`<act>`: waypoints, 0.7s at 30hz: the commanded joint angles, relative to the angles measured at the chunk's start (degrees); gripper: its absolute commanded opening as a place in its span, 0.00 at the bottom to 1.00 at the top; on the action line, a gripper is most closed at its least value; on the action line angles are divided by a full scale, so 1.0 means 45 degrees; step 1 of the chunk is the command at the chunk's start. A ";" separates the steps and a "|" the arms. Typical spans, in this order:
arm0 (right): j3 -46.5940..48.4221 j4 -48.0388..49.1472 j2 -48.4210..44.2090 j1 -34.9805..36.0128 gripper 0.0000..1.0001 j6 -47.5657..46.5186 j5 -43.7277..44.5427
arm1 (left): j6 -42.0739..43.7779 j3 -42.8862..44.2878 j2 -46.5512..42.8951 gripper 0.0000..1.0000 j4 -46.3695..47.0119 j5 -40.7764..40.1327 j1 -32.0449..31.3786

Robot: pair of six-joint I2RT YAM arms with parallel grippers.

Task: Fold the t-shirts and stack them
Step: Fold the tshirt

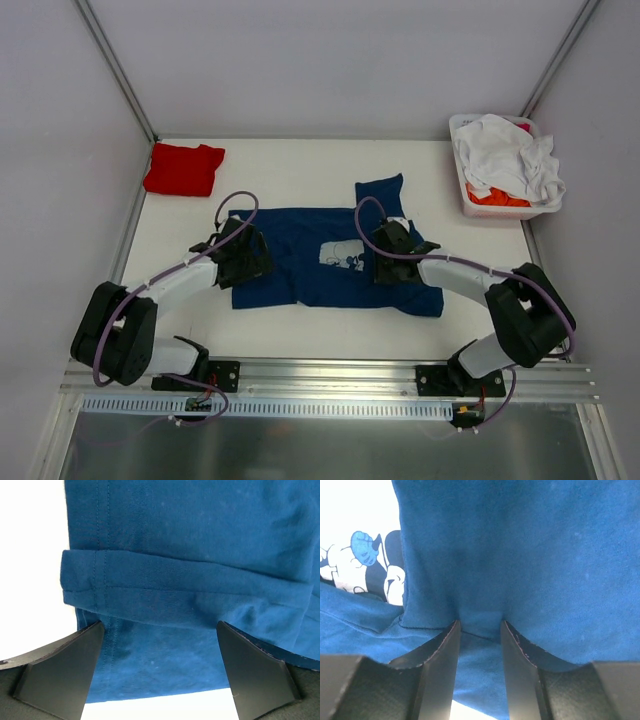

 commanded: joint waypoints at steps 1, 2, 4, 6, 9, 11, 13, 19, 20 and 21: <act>-0.0794 -0.1361 -0.0382 0.0765 0.41 0.1134 0.0103 | -0.1130 -0.1068 -0.0510 0.99 -0.1441 0.0111 -0.0365; -0.0833 -0.1439 -0.0481 0.0883 0.42 0.1213 0.0355 | -0.1170 -0.1206 -0.0840 0.99 -0.1538 -0.0005 -0.0424; -0.1067 -0.1576 -0.0773 0.1079 0.42 0.1389 0.0494 | -0.1190 -0.1479 -0.1154 0.99 -0.1831 -0.0142 -0.0464; -0.1204 -0.1693 -0.0911 0.1099 0.42 0.1429 0.0747 | -0.1210 -0.1617 -0.1642 0.99 -0.2220 -0.0474 -0.0464; -0.1264 -0.2082 -0.1126 0.1079 0.42 0.1526 0.1138 | -0.1248 -0.1676 -0.2014 0.99 -0.2514 -0.0572 -0.0464; -0.1302 -0.2279 -0.1204 0.1099 0.42 0.1760 0.1469 | -0.1365 -0.1715 -0.2209 0.99 -0.2847 -0.0553 -0.0464; -0.1419 -0.2474 -0.1282 0.1099 0.42 0.1936 0.1626 | -0.1443 -0.1734 -0.2308 0.99 -0.3235 -0.0650 -0.0464; -0.1635 -0.2378 -0.1302 0.1060 0.42 0.2171 0.1803 | -0.1503 -0.1560 -0.2465 0.99 -0.3902 -0.1255 -0.0464; -0.1615 -0.2358 -0.1283 0.1060 0.42 0.2171 0.1842 | -0.1541 -0.1520 -0.2387 0.99 -0.3999 -0.1314 -0.0464; -0.1576 -0.2358 -0.1263 0.1079 0.42 0.2171 0.1881 | -0.1561 -0.1462 -0.2328 0.99 -0.4077 -0.1392 -0.0464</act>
